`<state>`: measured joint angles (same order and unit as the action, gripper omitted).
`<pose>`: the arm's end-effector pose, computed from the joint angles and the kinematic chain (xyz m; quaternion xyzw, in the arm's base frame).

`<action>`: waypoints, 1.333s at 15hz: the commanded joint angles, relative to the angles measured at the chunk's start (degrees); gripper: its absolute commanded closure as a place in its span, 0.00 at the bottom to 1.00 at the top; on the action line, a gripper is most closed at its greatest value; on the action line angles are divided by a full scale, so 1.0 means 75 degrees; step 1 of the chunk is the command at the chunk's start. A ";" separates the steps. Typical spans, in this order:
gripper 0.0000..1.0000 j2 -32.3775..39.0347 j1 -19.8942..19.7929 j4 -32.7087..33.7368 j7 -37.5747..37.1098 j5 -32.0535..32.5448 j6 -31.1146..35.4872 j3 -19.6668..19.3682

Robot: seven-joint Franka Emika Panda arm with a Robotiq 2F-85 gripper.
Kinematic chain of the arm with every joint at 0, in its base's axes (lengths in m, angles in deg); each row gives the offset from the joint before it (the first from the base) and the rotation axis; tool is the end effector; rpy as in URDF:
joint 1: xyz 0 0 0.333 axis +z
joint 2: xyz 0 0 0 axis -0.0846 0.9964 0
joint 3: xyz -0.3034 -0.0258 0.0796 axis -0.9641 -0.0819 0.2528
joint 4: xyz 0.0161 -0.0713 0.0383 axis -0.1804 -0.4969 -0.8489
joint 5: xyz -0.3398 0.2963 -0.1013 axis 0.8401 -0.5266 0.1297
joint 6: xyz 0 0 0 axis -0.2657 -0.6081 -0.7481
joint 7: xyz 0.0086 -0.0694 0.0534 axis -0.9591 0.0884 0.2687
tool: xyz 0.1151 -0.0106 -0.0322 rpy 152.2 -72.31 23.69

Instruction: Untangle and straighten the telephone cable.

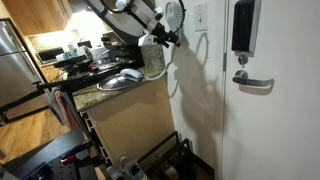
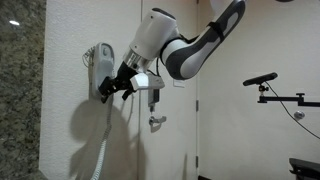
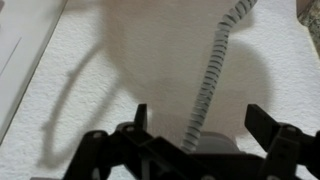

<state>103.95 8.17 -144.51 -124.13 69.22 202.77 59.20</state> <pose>0.7229 0.1942 0.2731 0.9252 0.0107 0.3775 0.0385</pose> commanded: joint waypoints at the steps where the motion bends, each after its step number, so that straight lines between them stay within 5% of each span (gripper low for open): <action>1: 0.00 0.0201 -0.0082 0.0316 0.0282 -0.0162 -0.0120 0.0092; 5: 0.05 0.0260 -0.0055 0.0379 0.0236 -0.0101 -0.0093 0.0074; 6: 0.28 0.0264 -0.0046 0.0391 0.0225 -0.0085 -0.0097 0.0066; 8: 0.32 0.0254 -0.0017 0.0392 0.0200 -0.0045 -0.0109 0.0048; 17: 1.00 0.0192 0.0060 0.0367 0.0148 0.0085 -0.0042 -0.0003; 20: 0.96 0.0044 0.0215 0.0339 -0.0023 0.0304 -0.0085 -0.0106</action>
<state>105.42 8.55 -142.45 -123.81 69.61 202.79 59.28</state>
